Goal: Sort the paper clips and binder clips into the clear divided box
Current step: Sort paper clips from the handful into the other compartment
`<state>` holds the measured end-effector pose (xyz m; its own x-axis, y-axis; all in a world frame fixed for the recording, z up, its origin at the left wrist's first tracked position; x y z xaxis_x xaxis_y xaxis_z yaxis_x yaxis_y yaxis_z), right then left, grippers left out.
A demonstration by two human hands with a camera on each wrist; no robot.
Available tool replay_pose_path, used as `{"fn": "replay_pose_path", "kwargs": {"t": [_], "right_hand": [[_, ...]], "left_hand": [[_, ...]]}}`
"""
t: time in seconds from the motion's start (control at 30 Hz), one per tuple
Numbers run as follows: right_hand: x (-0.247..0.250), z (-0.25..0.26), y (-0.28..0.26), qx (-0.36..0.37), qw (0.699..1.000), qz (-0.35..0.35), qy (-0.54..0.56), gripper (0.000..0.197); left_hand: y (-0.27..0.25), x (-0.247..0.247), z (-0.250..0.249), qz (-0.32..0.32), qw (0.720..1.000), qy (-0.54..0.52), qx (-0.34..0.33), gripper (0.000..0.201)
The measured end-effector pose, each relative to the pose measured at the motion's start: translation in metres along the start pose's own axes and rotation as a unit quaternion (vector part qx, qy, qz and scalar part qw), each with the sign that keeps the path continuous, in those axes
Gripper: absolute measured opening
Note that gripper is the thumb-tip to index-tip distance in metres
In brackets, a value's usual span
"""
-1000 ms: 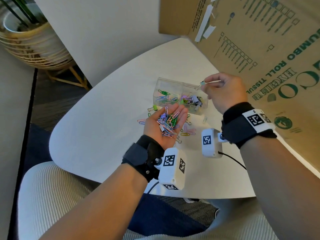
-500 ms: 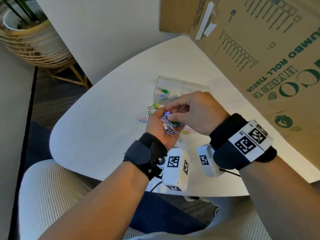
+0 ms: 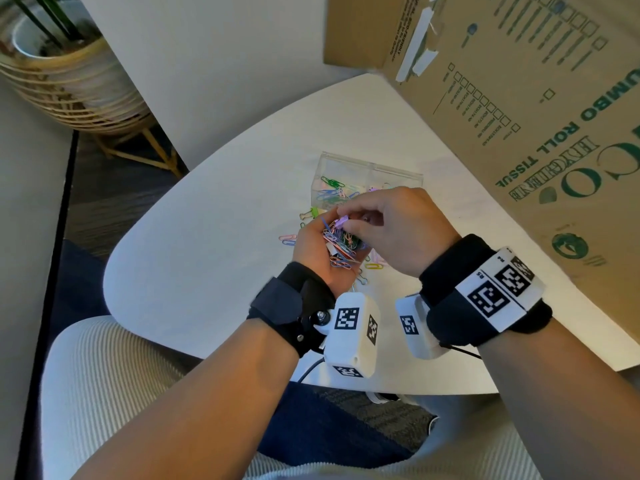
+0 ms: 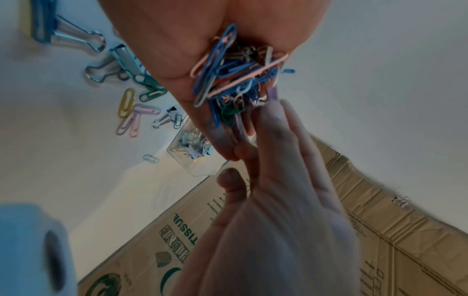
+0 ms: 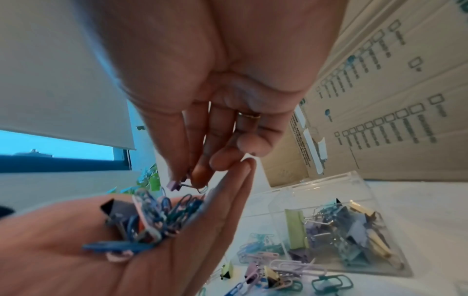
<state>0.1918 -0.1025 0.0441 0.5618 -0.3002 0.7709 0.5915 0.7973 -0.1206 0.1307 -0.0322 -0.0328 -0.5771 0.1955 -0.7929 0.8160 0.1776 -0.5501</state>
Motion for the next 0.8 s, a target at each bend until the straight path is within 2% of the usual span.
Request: {"fn": "replay_pose_path", "kwargs": {"t": [0.17,0.27,0.37,0.43,0.57,0.67,0.73,0.8], "right_hand": [[0.006,-0.011,-0.004,-0.030,0.976,-0.030,0.213,0.015],[0.019,-0.023,-0.005,-0.037,0.954,-0.105,0.280,0.012],[0.036,-0.043,0.000,-0.078,0.940,-0.191,0.273,0.010],[0.042,-0.053,0.005,-0.114,0.935,-0.206,0.267,0.007],[0.044,-0.065,0.019,-0.152,0.939,-0.204,0.231,0.006],[0.043,-0.072,0.025,-0.185,0.958,-0.159,0.153,0.011],[0.040,-0.069,0.024,-0.176,0.969,-0.130,0.116,0.012],[0.037,-0.058,0.020,-0.135,0.978,-0.122,0.100,0.008]], "left_hand": [[0.002,0.001,-0.001,0.015,0.999,-0.036,-0.007,0.037],[0.002,0.000,-0.003,0.007,0.999,-0.034,-0.011,0.037],[0.003,0.003,-0.002,-0.005,0.999,-0.033,-0.002,0.038],[0.003,0.005,0.002,-0.006,0.999,-0.035,0.004,0.041],[0.003,0.005,0.006,-0.016,0.999,-0.032,0.008,0.037],[0.002,0.004,0.006,-0.012,0.999,-0.035,0.009,0.036],[0.003,0.005,0.004,-0.010,0.999,-0.036,0.007,0.036],[0.004,0.006,0.003,-0.019,0.999,-0.037,0.005,0.037]]}}
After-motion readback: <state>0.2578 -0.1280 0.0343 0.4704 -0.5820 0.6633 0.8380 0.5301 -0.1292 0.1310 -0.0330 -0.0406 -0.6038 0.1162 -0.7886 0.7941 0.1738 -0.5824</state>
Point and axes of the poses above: each hand's wrist, its own y-axis towards the middle knuckle, its own x-axis out of the back of the hand, z = x × y, the point moved 3 cm from there along y, towards the middle knuckle, and after that the axes turned 2 degrees about z, right-handed, at the moved point
